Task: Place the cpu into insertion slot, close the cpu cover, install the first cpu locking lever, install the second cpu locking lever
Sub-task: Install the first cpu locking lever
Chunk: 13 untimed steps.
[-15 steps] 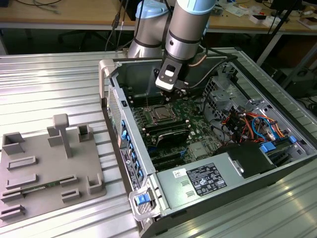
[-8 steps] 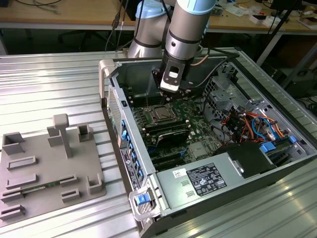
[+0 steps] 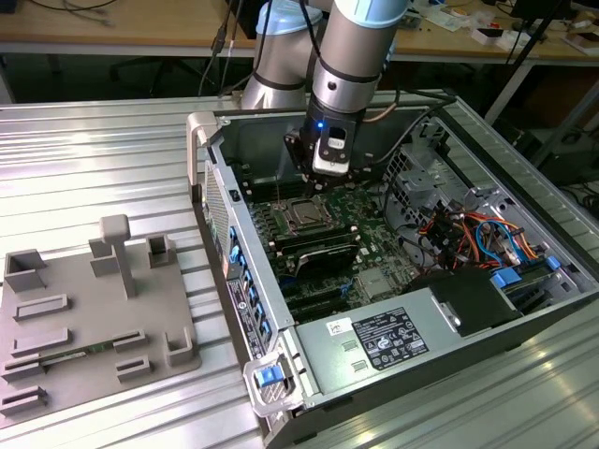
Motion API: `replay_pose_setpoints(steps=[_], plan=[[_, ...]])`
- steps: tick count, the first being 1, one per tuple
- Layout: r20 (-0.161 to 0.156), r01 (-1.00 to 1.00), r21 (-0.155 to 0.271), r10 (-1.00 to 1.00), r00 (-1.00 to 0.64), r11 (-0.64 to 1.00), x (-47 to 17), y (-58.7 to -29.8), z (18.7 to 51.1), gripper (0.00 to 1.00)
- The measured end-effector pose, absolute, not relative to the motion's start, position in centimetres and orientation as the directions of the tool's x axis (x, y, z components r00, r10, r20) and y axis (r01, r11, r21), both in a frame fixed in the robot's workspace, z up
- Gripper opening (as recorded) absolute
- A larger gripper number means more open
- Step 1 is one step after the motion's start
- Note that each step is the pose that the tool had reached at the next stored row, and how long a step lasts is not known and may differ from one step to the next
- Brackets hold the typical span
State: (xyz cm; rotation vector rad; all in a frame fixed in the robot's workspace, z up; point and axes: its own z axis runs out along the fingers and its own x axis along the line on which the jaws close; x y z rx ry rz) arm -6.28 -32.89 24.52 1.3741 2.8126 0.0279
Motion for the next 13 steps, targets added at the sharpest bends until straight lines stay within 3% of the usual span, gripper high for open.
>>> replay_pose_setpoints(steps=[13], plan=[[-0.002, 0.615, 0.021, 0.615, -0.788, 0.788, -7.07, -32.9, 24.52, 0.11]])
